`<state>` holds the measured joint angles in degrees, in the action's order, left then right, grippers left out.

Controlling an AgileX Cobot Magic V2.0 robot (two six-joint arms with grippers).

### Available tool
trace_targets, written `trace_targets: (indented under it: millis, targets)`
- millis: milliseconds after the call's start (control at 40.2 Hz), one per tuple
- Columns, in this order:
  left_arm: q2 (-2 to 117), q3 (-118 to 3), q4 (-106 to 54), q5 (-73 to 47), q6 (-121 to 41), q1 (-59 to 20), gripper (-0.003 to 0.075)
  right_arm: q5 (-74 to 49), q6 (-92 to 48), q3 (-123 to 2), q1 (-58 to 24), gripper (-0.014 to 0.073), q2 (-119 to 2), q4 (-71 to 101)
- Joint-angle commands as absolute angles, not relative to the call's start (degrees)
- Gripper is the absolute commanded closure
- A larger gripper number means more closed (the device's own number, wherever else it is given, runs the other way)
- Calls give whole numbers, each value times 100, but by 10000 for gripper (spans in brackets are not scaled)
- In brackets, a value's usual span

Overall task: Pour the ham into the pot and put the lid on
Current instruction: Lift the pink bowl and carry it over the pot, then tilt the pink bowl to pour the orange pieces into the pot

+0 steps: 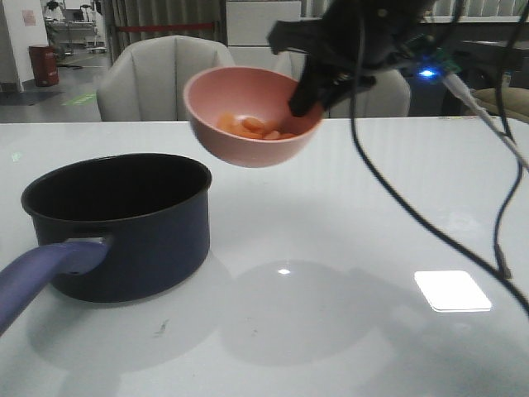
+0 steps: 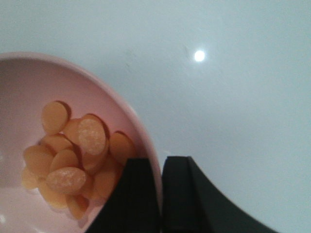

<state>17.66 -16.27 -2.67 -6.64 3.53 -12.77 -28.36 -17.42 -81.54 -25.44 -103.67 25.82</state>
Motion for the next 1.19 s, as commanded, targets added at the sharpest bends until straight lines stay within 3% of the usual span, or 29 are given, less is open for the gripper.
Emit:
trace_targets:
  millis: [0,249,497,920,1168]
  targets:
    - [1802,-1791,-319,-171,362,-1321,135,-1757,-1939,-8363,-2947,463,-10050,2501]
    - [1802,-1791,-319,-171,362,-1321,135,457,-1947,-8076,-3860,463,-10064,1509]
    - [1802,-1791,-319,-171,362,-1321,135,2571,-2440,-7425,-4228,463,-10204,1149]
    - [1802,-1791,-319,-171,362,-1321,135,4385,-5910,-7368,-4708,462,-10865,2243]
    - [1802,-1791,-319,-171,362,-1321,135,5736,-7148,-7368,-4853,464,-11350,2291]
